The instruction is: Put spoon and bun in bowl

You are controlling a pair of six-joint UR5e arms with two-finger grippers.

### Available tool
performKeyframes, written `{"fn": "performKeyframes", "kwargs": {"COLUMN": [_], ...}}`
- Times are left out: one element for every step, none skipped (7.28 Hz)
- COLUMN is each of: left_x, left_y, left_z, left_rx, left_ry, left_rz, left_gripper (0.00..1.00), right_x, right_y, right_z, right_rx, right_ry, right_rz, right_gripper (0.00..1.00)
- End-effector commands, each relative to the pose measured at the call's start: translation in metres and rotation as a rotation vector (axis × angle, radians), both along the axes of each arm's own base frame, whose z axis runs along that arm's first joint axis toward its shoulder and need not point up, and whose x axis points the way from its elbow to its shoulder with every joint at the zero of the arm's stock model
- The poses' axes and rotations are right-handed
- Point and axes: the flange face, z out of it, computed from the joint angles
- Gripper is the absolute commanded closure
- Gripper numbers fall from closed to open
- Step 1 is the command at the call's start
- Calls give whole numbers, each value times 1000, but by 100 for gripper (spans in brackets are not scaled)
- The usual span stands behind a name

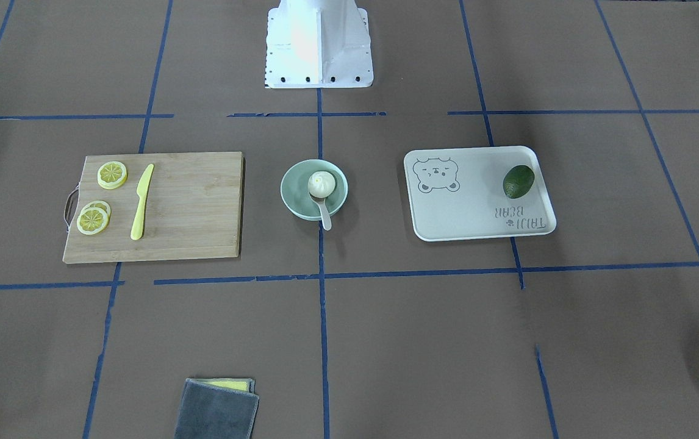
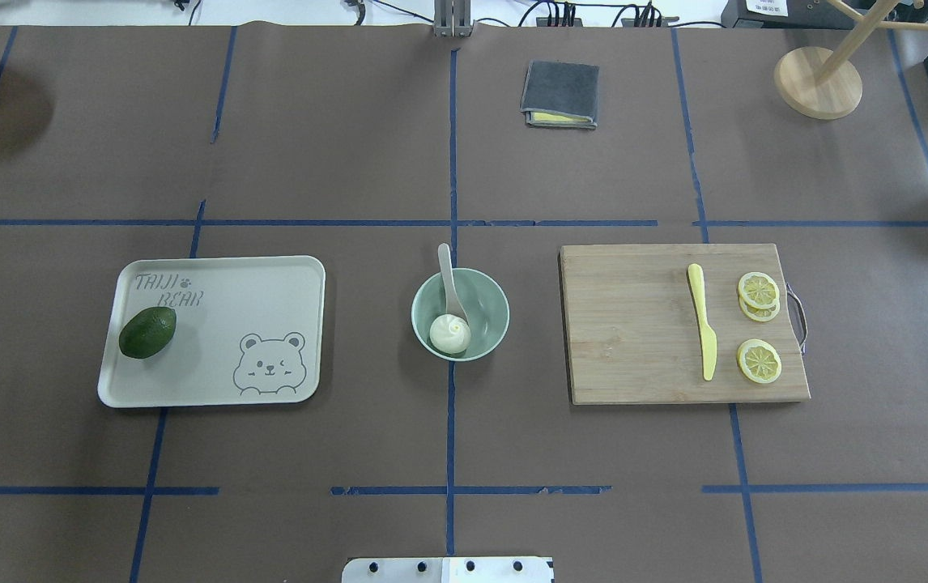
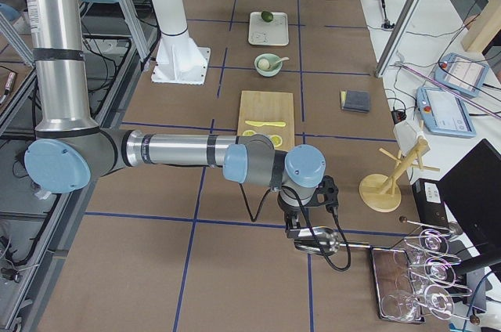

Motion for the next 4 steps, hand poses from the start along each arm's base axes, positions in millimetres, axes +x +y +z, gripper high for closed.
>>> {"fn": "performKeyframes", "kwargs": {"left_x": [0,0,0,0], "left_y": [-1,0,0,-1], "left_z": [-1,-1,0,-1], "left_rx": [1,1,1,3], "left_ry": [0,0,0,0], "left_rz": [0,0,0,0], "left_gripper": [0,0,0,0], "right_x": [0,0,0,0], "right_y": [0,-1,-1,-1], "right_z": [-1,-2,-5,-6], "right_rx": [3,4,9,11], "right_ry": [0,-1,-1,-2], "right_rz": [0,1,2,2], "right_gripper": [0,0,0,0]}}
